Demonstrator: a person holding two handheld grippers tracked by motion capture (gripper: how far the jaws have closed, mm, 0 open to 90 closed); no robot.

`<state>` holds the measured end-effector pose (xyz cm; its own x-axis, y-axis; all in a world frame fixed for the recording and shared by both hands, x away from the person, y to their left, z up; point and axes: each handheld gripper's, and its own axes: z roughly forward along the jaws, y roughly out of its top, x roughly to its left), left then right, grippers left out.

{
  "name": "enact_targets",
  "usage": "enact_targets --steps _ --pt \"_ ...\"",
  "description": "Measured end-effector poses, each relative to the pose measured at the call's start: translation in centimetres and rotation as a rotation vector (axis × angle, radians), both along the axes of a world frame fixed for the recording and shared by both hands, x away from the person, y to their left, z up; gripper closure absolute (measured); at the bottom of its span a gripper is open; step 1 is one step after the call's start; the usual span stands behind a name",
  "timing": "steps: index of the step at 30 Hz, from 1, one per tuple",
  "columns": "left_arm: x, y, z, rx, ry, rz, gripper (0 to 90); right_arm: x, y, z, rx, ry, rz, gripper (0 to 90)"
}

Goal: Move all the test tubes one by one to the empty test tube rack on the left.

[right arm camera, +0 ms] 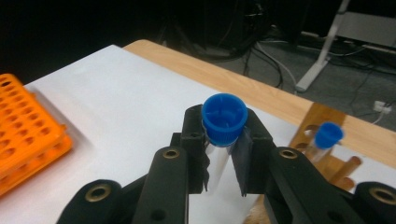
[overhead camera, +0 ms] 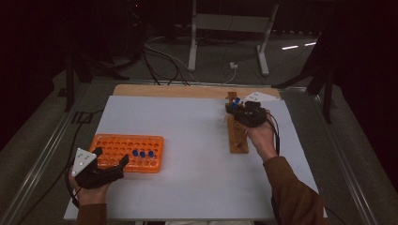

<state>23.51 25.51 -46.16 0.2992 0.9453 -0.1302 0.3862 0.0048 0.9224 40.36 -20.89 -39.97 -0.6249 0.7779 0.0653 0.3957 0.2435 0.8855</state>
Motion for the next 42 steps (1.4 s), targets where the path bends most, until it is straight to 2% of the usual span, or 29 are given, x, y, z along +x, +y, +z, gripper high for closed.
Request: enact_targets --steps 6,12,20,26,29,34,42 --pt "0.0 -0.7 0.7 0.001 -0.009 -0.017 0.9 -0.6 0.3 -0.1 0.009 0.026 0.036 76.3" --pt "0.2 -2.0 2.2 0.013 -0.03 -0.041 1.5 -1.3 0.8 -0.5 0.005 0.055 0.065 76.3" --pt "1.0 -4.7 3.7 0.007 -0.043 -0.144 1.5 -2.4 1.5 -0.7 -0.006 0.077 0.125 76.2" --pt "1.9 -7.4 4.6 0.031 -0.045 -0.22 1.5 -3.3 1.8 -0.4 0.003 0.078 0.163 76.2" --pt "2.1 -8.9 4.7 0.039 -0.055 -0.258 2.7 -3.8 2.1 -0.3 0.008 0.081 0.183 76.2" --pt "2.4 -11.3 4.3 0.046 -0.042 -0.314 2.8 -4.6 2.7 -0.3 0.003 0.09 0.23 76.1" --pt "2.7 -14.1 4.0 0.051 -0.034 -0.381 5.9 -5.7 3.9 -0.1 0.014 0.096 0.286 76.1"
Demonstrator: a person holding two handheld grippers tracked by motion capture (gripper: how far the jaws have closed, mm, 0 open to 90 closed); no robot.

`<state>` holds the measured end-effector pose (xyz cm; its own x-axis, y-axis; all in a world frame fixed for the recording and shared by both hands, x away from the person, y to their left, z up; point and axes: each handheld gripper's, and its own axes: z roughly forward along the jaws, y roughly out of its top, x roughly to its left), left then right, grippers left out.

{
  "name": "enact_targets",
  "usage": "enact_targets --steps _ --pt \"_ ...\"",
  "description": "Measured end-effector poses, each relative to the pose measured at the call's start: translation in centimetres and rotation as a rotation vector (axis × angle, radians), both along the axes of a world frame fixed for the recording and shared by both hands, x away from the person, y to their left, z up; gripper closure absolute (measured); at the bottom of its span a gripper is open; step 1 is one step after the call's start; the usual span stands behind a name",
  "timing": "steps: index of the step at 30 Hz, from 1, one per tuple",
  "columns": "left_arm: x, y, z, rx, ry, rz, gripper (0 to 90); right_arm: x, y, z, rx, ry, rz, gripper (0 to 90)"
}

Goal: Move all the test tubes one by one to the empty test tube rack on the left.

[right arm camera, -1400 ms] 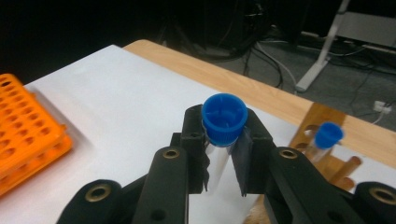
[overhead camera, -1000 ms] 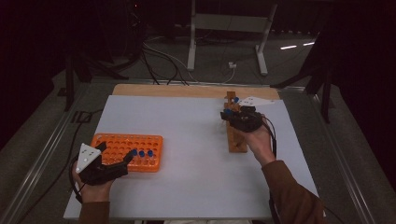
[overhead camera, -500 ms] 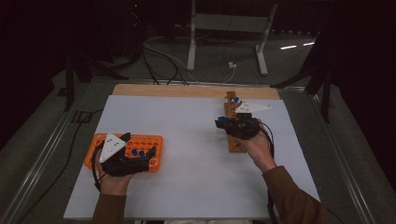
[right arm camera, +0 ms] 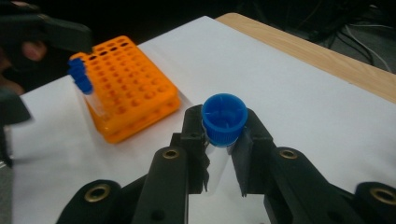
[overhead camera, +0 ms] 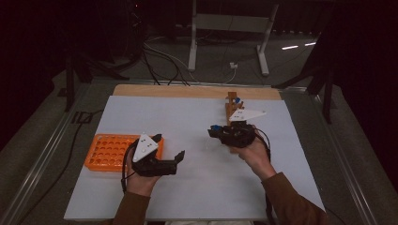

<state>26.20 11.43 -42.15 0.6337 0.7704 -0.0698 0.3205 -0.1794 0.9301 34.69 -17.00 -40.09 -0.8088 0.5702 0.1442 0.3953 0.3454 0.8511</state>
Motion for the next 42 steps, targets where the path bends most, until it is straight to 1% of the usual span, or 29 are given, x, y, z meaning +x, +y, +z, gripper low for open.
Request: enact_targets --steps 3,6,10,13,14,17,20,24,30,33,37,38,39,41,42 --pt "0.2 -0.9 -0.3 0.015 0.009 -0.016 7.3 -0.3 0.5 0.1 0.003 -0.001 0.017 76.1" --pt "0.3 -1.8 -0.6 0.026 0.025 -0.027 8.8 -0.6 0.9 0.3 0.022 0.001 0.03 76.1" --pt "0.6 -2.7 -1.0 0.04 0.029 -0.03 15.6 -0.9 1.6 0.3 0.028 0.006 0.054 76.1" --pt "0.9 -3.3 -1.3 0.05 0.04 -0.039 17.7 -1.2 2.0 0.2 0.028 0.006 0.069 76.0" --pt "0.9 -3.4 -1.4 0.05 0.041 -0.045 20.3 -1.2 2.2 0.3 0.03 0.008 0.073 76.0" --pt "1.0 -4.0 -1.6 0.042 0.044 -0.066 31.9 -1.4 2.6 0.3 0.036 0.012 0.089 76.1" --pt "1.2 -4.2 -1.7 0.03 0.044 -0.09 44.9 -1.7 3.1 0.2 0.033 0.014 0.108 76.0" --pt "1.2 -4.3 -1.7 0.023 0.042 -0.099 57.4 -2.1 3.5 0.3 0.038 0.018 0.124 76.0" --pt "1.3 -4.1 -1.7 0.012 0.033 -0.108 70.0 -2.2 3.9 0.2 0.044 0.026 0.14 76.0" --pt "1.2 -4.2 -1.8 0.013 0.035 -0.123 74.4 -2.3 3.9 0.1 0.046 0.028 0.139 76.0" --pt "1.2 -4.4 -1.9 0.022 0.033 -0.14 78.1 -2.2 4.0 0.0 0.048 0.036 0.139 75.9" --pt "1.2 -4.4 -1.9 0.023 0.033 -0.139 78.3 -2.2 4.0 -0.1 0.05 0.036 0.14 75.4" --pt "1.2 -4.4 -1.9 0.022 0.034 -0.137 78.3 -2.2 4.0 -0.1 0.057 0.036 0.142 72.6" --pt "1.3 -4.2 -2.0 0.021 0.036 -0.132 78.4 -2.2 3.9 0.0 0.078 0.034 0.147 63.1" --pt "1.3 -4.1 -2.0 0.022 0.038 -0.13 78.4 -2.1 3.8 0.0 0.088 0.036 0.146 56.3"
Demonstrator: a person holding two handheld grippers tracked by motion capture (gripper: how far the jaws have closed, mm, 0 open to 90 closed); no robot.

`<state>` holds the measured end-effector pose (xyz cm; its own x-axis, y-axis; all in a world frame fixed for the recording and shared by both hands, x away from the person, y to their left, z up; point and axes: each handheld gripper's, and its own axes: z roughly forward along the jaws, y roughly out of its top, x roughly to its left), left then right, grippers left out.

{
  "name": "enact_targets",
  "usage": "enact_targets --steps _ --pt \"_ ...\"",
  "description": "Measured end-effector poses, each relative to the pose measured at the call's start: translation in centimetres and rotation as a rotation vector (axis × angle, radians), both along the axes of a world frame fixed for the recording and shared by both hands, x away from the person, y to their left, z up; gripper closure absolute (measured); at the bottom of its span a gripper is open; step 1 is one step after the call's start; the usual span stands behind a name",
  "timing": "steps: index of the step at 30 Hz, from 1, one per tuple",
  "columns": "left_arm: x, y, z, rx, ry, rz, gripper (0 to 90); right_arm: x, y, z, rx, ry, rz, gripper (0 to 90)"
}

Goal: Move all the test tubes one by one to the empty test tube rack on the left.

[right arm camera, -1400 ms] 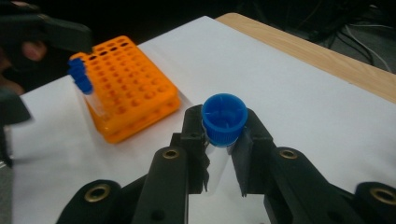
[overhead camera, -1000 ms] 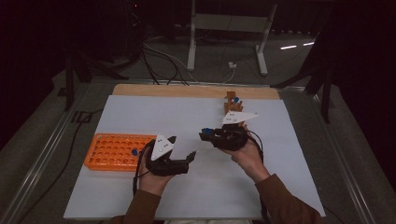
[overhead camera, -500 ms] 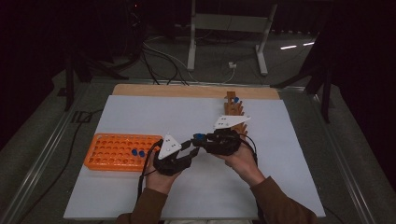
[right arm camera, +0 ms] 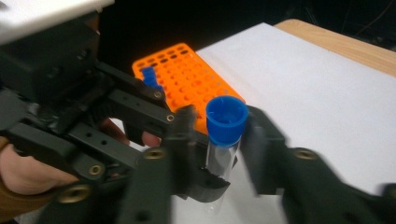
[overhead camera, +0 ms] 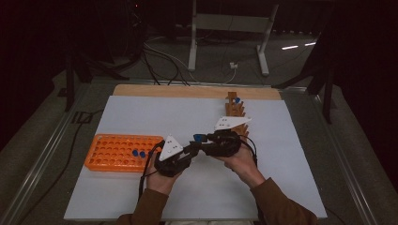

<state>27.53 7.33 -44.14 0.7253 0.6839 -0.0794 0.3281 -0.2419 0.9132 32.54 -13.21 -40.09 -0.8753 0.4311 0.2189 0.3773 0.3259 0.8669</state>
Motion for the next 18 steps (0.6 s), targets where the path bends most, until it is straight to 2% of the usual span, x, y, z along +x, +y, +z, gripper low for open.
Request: enact_targets --steps 3,6,8,11,18 --pt "0.0 0.3 -0.1 0.002 0.004 0.012 78.4 0.0 -0.2 0.1 0.0 -0.017 -0.016 37.2" --pt "0.1 0.7 -0.2 -0.003 0.01 0.022 78.4 0.1 -0.5 0.2 0.019 -0.012 -0.03 25.3" --pt "0.1 0.9 -0.2 -0.006 0.016 0.024 78.4 0.1 -0.7 0.3 0.022 -0.024 -0.053 16.3" --pt "0.0 1.2 -0.2 -0.004 0.019 0.029 78.4 0.1 -1.0 0.3 0.027 -0.032 -0.074 10.6" --pt "-0.2 2.4 0.1 -0.008 0.02 0.043 78.3 0.1 -1.4 0.2 -0.009 -0.079 -0.106 1.4"
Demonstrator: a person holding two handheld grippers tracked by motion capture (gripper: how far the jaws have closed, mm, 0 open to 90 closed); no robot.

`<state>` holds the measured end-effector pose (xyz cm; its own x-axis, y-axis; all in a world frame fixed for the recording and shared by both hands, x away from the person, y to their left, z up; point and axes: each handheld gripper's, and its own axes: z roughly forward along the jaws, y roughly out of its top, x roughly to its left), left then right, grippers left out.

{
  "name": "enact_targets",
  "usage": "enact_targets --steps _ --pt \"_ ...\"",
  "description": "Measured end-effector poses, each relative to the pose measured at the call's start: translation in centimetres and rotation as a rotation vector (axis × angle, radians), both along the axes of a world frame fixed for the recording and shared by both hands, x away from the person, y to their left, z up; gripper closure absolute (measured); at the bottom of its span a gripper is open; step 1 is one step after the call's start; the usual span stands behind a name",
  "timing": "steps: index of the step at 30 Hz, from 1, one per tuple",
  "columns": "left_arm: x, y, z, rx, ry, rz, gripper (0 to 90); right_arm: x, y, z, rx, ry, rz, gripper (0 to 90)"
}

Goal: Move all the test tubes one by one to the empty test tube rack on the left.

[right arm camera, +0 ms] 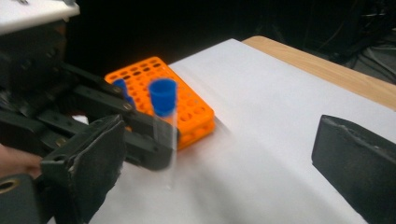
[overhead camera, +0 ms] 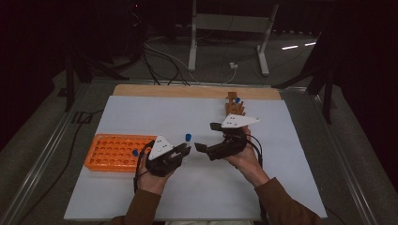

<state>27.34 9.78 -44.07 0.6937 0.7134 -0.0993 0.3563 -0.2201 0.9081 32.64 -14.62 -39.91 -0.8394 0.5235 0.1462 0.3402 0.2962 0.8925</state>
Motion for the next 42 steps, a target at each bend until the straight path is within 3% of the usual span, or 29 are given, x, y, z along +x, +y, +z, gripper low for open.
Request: enact_targets --steps 6,14,21,28,42 --pt "-0.4 1.3 0.1 -0.008 0.002 0.01 78.3 -0.1 -0.3 -0.3 -0.038 -0.032 -0.038 0.0" --pt "-1.3 3.0 0.5 -0.013 -0.012 0.002 78.3 0.1 -1.1 -0.7 -0.062 -0.039 -0.07 0.0" --pt "-2.3 5.1 0.7 -0.025 -0.011 0.004 78.3 0.3 -2.2 -1.2 -0.063 -0.03 -0.103 0.0" --pt "-3.1 7.0 1.0 -0.015 -0.034 0.022 78.3 0.2 -2.6 -1.3 -0.077 -0.045 -0.117 0.0" --pt "-3.6 11.4 2.1 -0.031 -0.049 0.076 78.2 0.1 -3.6 -1.7 -0.065 -0.039 -0.136 0.0"
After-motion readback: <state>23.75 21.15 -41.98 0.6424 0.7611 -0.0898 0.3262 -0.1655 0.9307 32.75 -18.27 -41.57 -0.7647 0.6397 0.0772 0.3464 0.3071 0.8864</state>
